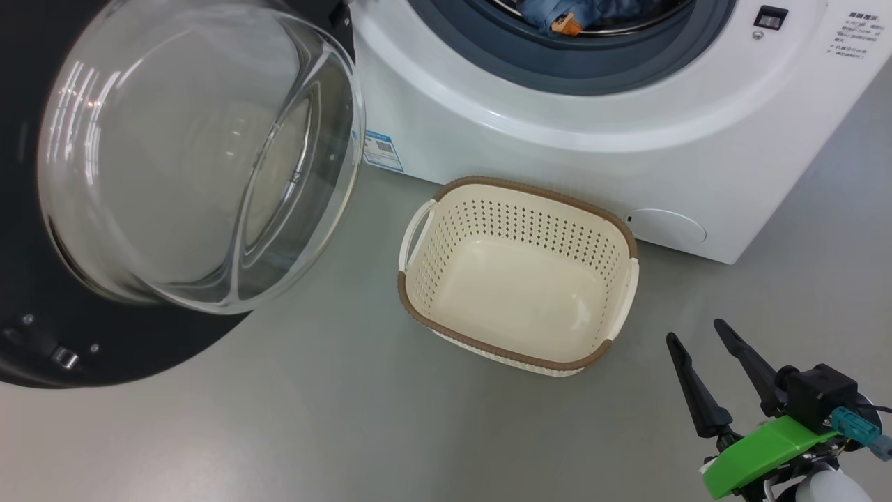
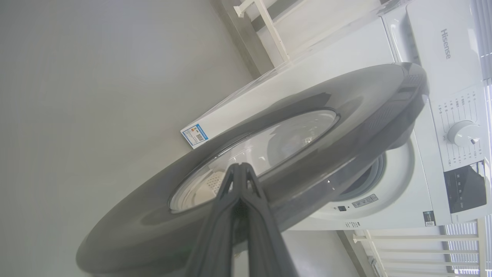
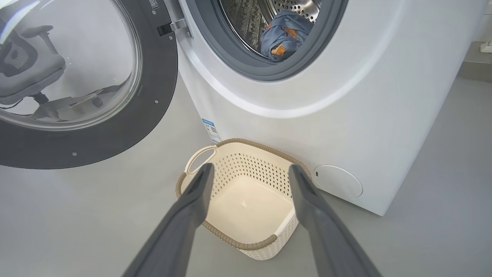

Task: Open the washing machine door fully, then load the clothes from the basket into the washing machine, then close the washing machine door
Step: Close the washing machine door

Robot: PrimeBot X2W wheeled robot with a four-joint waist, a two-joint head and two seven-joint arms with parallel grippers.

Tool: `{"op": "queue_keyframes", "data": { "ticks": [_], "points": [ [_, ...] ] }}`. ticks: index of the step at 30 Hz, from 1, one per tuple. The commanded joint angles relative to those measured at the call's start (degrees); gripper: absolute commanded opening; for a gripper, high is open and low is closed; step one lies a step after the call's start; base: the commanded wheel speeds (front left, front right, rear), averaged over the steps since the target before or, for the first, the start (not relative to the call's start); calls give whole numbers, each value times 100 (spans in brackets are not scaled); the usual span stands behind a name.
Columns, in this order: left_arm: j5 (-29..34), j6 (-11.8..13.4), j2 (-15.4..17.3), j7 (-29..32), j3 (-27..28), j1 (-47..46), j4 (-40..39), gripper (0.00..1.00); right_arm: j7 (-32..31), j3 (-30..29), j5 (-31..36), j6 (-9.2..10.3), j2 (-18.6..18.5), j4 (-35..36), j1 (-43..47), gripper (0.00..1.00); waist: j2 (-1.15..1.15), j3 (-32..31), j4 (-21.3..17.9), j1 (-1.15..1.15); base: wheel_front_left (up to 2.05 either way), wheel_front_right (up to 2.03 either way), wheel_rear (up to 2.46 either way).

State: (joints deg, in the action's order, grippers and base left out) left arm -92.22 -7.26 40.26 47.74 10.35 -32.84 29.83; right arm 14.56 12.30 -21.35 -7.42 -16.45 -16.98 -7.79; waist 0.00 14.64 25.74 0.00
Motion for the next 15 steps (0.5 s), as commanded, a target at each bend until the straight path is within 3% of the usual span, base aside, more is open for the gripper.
{"op": "queue_keyframes", "data": {
  "ticks": [1,15],
  "points": [
    [-116,-23,266,200,158,40,-230,0,44,80,-38,-7,-16,128,134,100,0,-43,11,0,0,0,0],
    [-264,-23,134,959,274,333,-879,0,44,-30,-29,-7,45,171,263,100,0,-309,-76,0,0,0,0]
  ]
}}
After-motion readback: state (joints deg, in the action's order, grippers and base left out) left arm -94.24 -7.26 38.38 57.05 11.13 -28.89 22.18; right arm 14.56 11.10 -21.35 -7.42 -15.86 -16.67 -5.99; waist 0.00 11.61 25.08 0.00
